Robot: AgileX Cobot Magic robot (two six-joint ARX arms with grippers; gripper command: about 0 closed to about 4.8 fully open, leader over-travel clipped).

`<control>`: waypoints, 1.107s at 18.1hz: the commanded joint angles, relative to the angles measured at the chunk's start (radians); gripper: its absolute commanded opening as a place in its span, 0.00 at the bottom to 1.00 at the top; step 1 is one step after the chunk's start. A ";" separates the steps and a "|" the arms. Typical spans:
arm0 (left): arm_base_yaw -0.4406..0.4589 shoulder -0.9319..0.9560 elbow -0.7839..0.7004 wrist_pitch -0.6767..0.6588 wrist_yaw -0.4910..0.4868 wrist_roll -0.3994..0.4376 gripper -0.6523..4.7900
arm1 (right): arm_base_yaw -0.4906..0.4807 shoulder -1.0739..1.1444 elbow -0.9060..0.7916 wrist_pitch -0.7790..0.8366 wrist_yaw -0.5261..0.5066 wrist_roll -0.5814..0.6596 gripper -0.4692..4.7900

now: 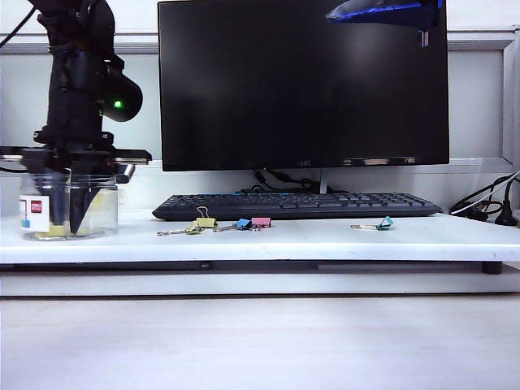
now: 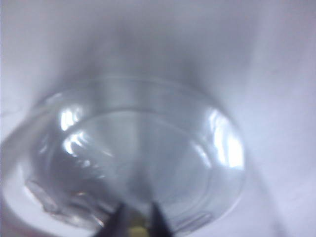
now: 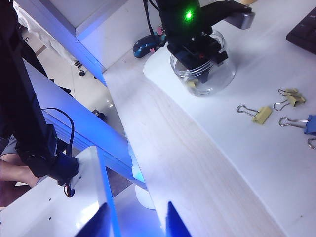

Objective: Take the clips out of the round transparent plastic box and place them on the table.

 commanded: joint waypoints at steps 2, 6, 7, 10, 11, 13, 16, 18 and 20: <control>0.001 0.017 -0.010 0.091 0.025 -0.001 0.16 | 0.001 -0.003 0.002 0.005 -0.007 -0.006 0.37; 0.001 0.015 0.002 0.091 0.036 -0.001 0.16 | 0.001 -0.003 0.002 0.005 -0.008 -0.005 0.37; 0.001 0.014 0.011 0.082 0.020 -0.001 0.17 | 0.001 -0.003 0.002 0.004 -0.008 -0.005 0.37; 0.001 0.014 0.095 0.000 -0.051 -0.001 0.28 | 0.001 -0.003 0.002 0.003 -0.016 -0.005 0.37; 0.001 0.014 0.117 -0.015 -0.052 -0.001 0.28 | 0.001 -0.003 0.002 0.003 -0.025 -0.005 0.37; 0.001 -0.009 0.180 -0.017 -0.027 -0.075 0.29 | 0.001 -0.003 0.002 0.004 -0.031 -0.005 0.37; 0.006 -0.008 0.178 -0.018 0.060 -0.131 0.29 | 0.001 -0.003 0.002 0.004 -0.035 -0.005 0.37; 0.006 -0.008 0.177 -0.018 0.068 -0.143 0.29 | 0.001 -0.003 0.002 0.004 -0.048 -0.005 0.37; 0.006 -0.009 0.176 -0.022 0.072 -0.173 0.29 | 0.001 -0.004 0.002 0.005 -0.049 -0.005 0.37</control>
